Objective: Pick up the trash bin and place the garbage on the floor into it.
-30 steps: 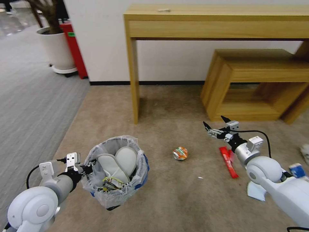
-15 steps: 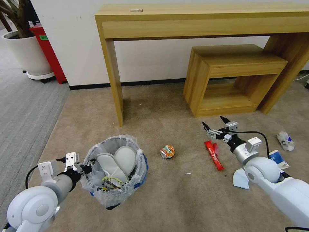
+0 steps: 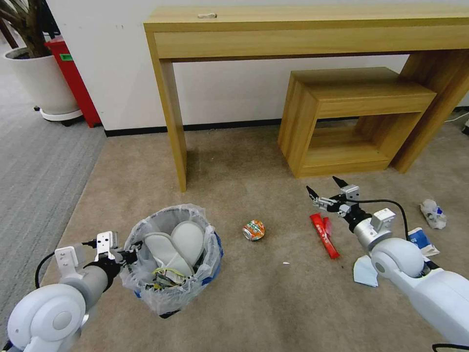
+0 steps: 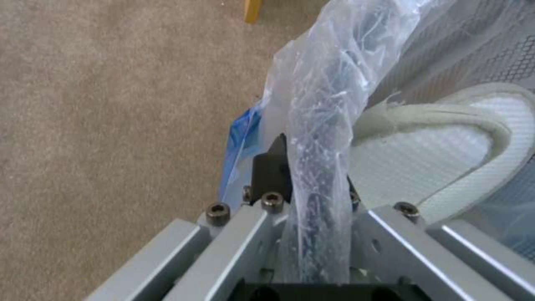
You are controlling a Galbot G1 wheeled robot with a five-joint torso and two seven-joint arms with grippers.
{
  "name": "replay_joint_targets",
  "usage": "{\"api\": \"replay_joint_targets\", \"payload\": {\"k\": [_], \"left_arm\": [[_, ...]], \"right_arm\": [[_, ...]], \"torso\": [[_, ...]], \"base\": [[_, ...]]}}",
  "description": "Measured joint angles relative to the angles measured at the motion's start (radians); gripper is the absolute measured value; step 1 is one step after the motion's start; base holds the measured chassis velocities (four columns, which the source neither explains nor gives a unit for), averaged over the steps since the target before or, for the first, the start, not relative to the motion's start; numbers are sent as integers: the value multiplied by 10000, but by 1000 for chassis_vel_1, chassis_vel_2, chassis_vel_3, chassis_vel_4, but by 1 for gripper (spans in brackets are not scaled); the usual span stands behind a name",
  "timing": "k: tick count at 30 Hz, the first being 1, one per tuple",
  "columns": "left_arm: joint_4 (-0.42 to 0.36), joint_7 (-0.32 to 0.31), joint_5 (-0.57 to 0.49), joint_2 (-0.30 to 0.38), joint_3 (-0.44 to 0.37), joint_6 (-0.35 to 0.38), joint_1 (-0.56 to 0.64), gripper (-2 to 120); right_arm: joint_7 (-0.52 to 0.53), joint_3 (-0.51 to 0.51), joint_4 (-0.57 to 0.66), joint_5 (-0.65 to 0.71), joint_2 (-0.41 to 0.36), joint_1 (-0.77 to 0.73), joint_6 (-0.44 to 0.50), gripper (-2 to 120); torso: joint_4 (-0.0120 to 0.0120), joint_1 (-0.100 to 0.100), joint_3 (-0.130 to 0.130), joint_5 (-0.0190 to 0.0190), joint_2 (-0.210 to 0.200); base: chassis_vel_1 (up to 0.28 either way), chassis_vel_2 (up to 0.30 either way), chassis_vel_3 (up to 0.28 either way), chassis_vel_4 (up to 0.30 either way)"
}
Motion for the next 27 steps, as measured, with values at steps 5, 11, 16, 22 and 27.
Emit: {"api": "replay_joint_targets", "payload": {"k": [5,11,16,22,27], "left_arm": [[-37,14,56,-20,-86,-1,75,1],[-87,49,133,-66,-110,-4,138,1],[-100,64,150,-74,-120,-11,150,1],[-100,93,198,-93,-128,-15,156,1],[-97,111,208,-93,-147,-18,161,1]], "right_arm": [[-13,7,6,-11,-12,-12,0,96],[-40,7,31,-44,-12,-42,26,96],[-59,8,31,-55,-15,-43,47,96],[-81,-41,22,-58,-20,6,65,96],[-99,-60,22,-54,-28,27,65,96]], "torso": [[0,0,0,0,0],[-1,0,2,0,-1],[0,1,2,0,0],[-1,0,1,0,0],[-1,0,1,0,0]], "base": [[-43,32,35,-32],[-83,73,68,-76],[-21,19,23,-26],[0,0,0,0],[0,0,0,0]]}}
